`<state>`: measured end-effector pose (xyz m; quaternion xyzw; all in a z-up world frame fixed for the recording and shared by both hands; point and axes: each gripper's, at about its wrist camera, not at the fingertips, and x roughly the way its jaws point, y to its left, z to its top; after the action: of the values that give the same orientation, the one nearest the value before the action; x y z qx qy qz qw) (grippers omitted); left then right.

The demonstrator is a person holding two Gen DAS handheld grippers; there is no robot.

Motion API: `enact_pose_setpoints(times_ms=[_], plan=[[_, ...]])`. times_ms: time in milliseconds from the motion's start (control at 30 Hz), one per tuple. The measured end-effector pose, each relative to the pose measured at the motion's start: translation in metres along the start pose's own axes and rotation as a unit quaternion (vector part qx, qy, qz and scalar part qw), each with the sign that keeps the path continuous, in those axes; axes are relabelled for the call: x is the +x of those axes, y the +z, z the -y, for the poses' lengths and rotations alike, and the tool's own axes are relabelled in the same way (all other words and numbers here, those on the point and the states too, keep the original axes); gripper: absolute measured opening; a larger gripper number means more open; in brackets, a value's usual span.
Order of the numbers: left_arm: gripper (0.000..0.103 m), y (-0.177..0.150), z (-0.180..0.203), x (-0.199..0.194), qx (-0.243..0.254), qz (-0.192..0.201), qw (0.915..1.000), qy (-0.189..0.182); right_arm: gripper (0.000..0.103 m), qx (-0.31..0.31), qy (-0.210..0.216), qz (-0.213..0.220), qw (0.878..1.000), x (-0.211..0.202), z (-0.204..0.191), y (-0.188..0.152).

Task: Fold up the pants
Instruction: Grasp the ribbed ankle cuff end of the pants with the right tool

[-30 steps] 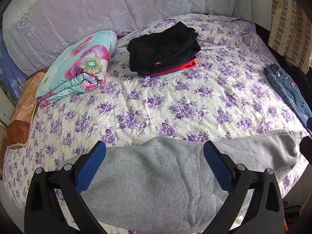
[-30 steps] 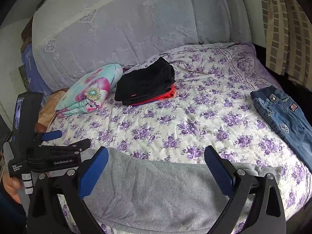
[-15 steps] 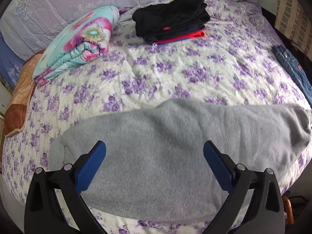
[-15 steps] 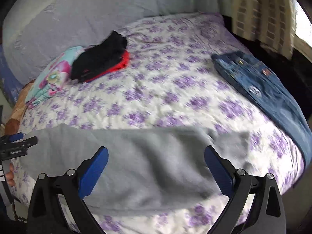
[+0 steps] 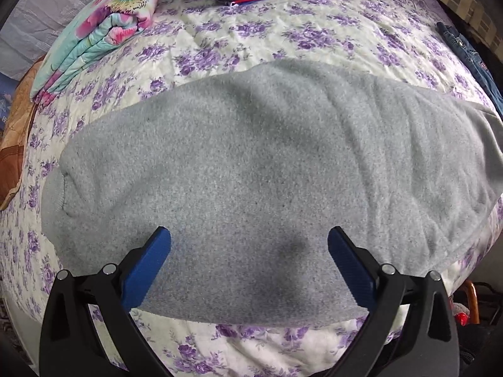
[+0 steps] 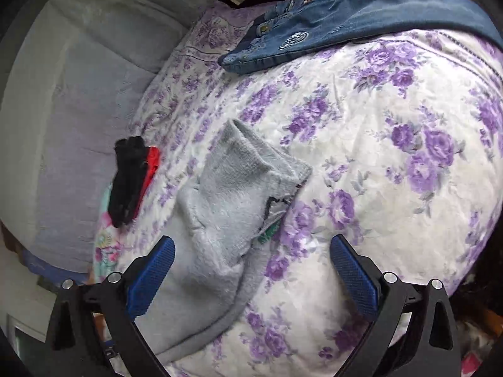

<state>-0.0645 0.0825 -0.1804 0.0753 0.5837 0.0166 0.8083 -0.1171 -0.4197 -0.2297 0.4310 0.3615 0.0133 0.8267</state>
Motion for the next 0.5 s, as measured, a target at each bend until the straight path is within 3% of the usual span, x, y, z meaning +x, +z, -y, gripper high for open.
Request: enact_pose_setpoints(times_ms=[67, 133, 200, 500], plan=[[0.098, 0.003, 0.005, -0.006, 0.012, 0.002, 0.9999, 0.008, 0.096, -0.030, -0.003, -0.004, 1.000, -0.001, -0.013, -0.002], [0.098, 0.007, 0.008, -0.011, 0.014, 0.006, 0.9998, 0.008, 0.096, -0.055, 0.020, -0.009, 0.998, -0.001, -0.023, -0.005], [0.098, 0.011, 0.010, -0.012, 0.012, 0.003, 0.9999, 0.007, 0.096, -0.054, -0.005, -0.030, 0.998, 0.008, -0.018, -0.003], [0.098, 0.016, 0.035, -0.010, 0.031, -0.009, 0.9995, 0.007, 0.098, -0.059, 0.086, -0.044, 0.994, 0.035, -0.009, 0.013]])
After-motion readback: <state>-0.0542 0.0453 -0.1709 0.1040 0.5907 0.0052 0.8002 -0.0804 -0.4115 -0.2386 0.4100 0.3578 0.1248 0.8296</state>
